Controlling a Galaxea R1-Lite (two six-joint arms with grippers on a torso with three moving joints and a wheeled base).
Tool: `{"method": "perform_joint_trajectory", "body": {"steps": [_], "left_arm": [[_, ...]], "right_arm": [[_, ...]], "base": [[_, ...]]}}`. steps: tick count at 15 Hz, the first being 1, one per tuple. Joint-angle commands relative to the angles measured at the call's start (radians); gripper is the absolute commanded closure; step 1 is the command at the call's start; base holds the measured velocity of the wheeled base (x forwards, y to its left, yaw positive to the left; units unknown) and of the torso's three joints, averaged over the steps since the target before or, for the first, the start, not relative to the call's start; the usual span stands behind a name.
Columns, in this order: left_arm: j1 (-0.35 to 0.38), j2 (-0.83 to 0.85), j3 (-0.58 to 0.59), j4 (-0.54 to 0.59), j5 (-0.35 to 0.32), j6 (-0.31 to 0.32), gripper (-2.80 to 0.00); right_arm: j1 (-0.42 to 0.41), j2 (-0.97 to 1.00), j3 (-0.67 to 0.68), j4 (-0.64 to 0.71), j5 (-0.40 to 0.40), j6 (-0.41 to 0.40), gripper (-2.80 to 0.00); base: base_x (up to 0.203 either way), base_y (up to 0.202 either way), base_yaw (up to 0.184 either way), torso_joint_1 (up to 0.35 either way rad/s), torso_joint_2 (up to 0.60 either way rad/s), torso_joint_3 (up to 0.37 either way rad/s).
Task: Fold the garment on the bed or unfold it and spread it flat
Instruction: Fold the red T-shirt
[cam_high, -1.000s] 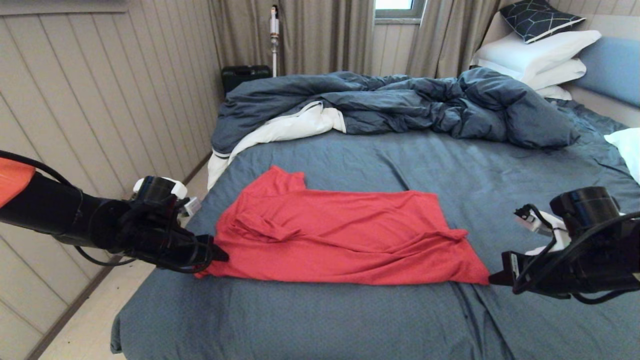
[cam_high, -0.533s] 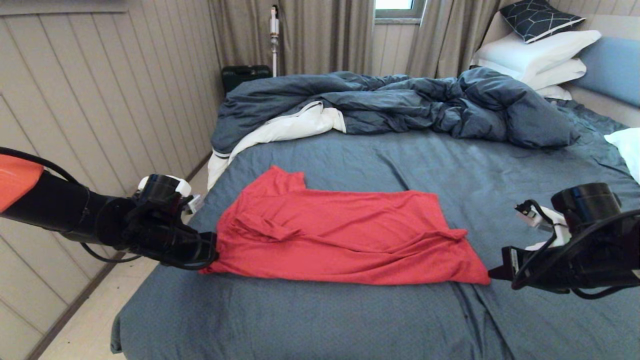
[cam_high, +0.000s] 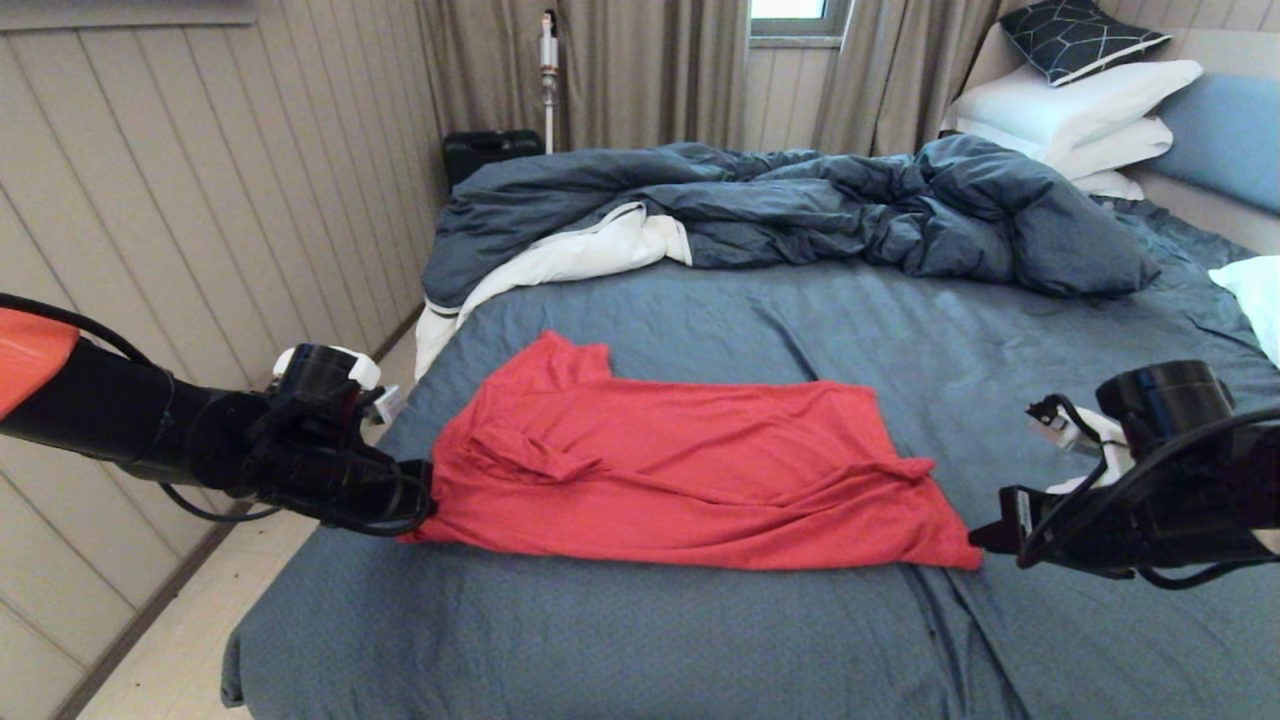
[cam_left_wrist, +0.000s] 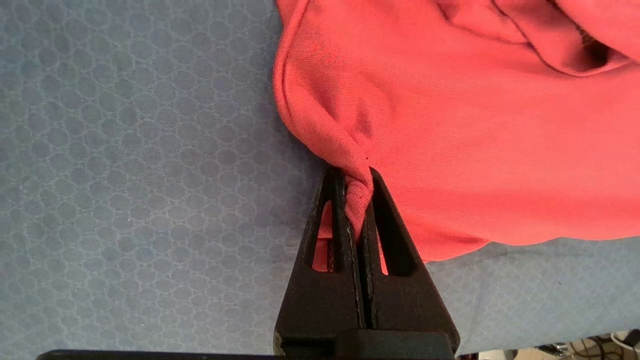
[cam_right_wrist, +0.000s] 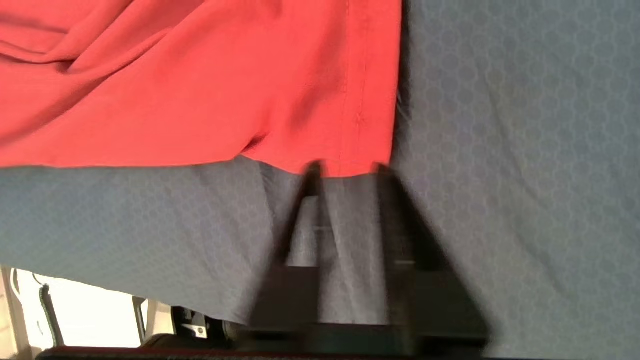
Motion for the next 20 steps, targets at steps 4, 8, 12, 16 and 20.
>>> {"method": "perform_joint_trajectory", "body": {"steps": [4, 8, 12, 16, 20], "left_arm": [[0.000, -0.011, -0.003, 0.000, 0.000, -0.003, 0.00], [0.001, -0.003, -0.008, -0.001, -0.001, -0.005, 0.00], [0.008, 0.005, -0.019, -0.001, -0.002, -0.005, 0.00], [0.020, 0.009, -0.023, -0.001, -0.002, -0.005, 0.00], [0.022, 0.022, -0.040, 0.000, -0.002, -0.005, 0.00]], "right_arm": [[0.004, 0.063, -0.063, 0.002, -0.013, 0.003, -2.80], [0.032, 0.127, -0.086, 0.000, -0.038, 0.004, -2.80], [0.077, 0.166, -0.126, 0.001, -0.043, 0.006, -2.80], [0.098, 0.229, -0.156, 0.001, -0.075, 0.006, -2.80], [0.109, 0.257, -0.161, 0.003, -0.091, -0.004, 0.00]], "base": [[0.000, 0.000, 0.000, 0.000, 0.00, 0.000], [0.000, 0.000, 0.000, 0.000, 0.00, 0.000], [0.000, 0.000, 0.000, 0.000, 0.00, 0.000], [0.000, 0.000, 0.000, 0.000, 0.00, 0.000], [0.000, 0.000, 0.000, 0.000, 0.00, 0.000]]}}
